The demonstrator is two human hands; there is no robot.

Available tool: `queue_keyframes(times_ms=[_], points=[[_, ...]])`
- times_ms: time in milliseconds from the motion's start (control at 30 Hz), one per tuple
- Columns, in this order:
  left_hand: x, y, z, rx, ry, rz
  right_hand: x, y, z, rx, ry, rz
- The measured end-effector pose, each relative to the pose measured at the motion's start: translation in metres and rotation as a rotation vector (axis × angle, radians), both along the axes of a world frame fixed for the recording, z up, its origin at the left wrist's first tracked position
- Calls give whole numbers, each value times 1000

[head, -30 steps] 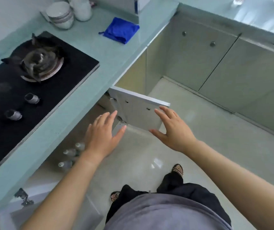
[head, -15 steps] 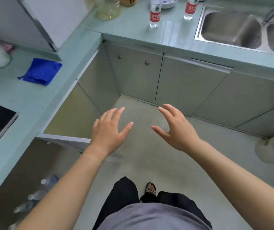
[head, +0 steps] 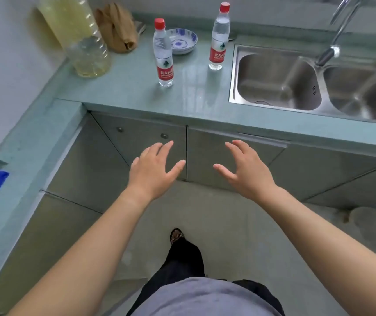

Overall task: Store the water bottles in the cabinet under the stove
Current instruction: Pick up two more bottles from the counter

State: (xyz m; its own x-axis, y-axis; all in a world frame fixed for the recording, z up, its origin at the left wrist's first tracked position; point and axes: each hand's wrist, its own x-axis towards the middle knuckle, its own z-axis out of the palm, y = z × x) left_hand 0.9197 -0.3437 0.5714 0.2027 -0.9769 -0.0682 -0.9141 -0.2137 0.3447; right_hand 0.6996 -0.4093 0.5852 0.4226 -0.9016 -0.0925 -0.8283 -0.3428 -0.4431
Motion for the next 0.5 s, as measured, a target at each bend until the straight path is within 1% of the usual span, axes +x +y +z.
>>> queue_keyframes(times_ms=[133,267,400,500], points=[[7,-89,4,21,-20,-63,7,-74,3,15,9,-47],[7,-166,0,60,-39,-99,11,-145,4,-21,-19,-56],[2,-240,-11,121,-23,-67,16,-220,-3,-14,-89,-11],[0,-295,-18,144,-30,11,19,-281,-12,3,-81,54]])
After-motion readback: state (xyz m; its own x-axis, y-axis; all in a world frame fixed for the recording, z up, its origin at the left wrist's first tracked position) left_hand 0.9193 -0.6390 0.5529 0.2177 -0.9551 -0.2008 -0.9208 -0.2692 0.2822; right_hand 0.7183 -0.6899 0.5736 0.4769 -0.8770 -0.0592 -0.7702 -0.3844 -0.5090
